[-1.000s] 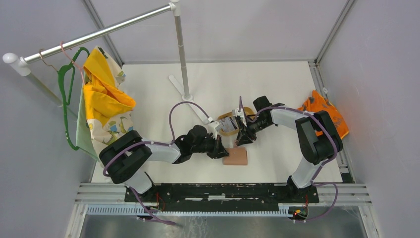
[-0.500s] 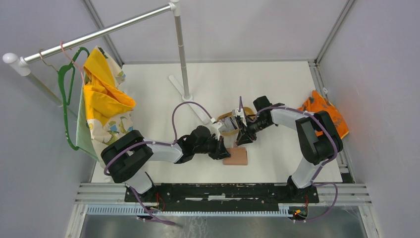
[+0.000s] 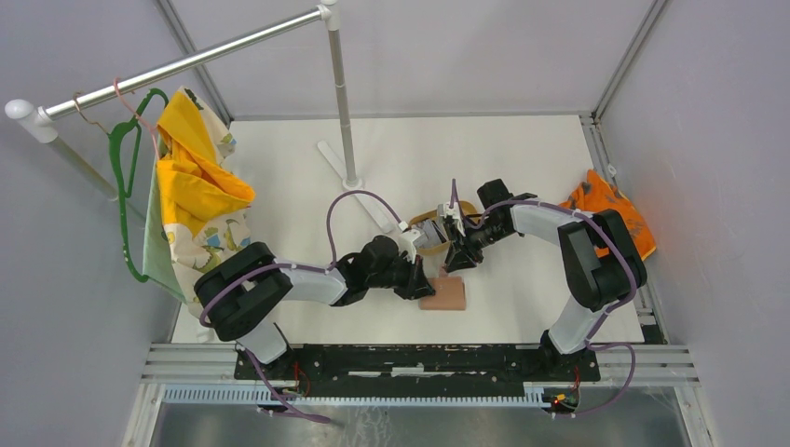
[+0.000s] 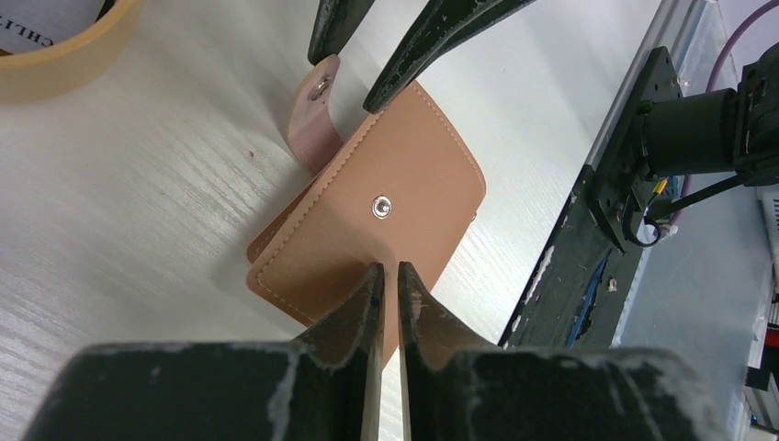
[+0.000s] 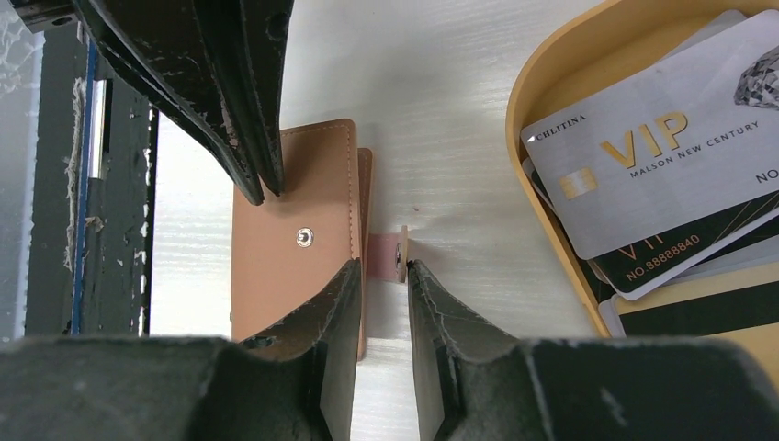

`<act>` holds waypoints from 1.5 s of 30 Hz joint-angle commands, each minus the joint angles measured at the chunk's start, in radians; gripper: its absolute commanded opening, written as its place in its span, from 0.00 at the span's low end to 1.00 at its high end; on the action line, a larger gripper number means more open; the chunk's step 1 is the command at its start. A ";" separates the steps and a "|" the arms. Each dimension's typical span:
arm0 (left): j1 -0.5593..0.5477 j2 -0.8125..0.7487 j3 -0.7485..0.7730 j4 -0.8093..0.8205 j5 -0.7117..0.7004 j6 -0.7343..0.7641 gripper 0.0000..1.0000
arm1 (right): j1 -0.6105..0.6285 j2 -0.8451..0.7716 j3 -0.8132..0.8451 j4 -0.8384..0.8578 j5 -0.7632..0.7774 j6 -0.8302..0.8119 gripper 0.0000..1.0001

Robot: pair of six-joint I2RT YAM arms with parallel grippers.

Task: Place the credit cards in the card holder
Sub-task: Close the card holder at the center of the board.

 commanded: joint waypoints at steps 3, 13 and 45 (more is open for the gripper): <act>-0.004 0.005 0.031 0.017 -0.018 0.049 0.15 | -0.005 -0.021 0.011 0.033 -0.039 0.041 0.30; -0.005 0.011 0.037 0.015 -0.015 0.050 0.15 | -0.004 -0.021 -0.010 0.095 -0.027 0.109 0.25; -0.005 0.075 0.063 -0.034 -0.047 0.017 0.02 | 0.078 -0.252 -0.191 0.193 0.060 0.078 0.00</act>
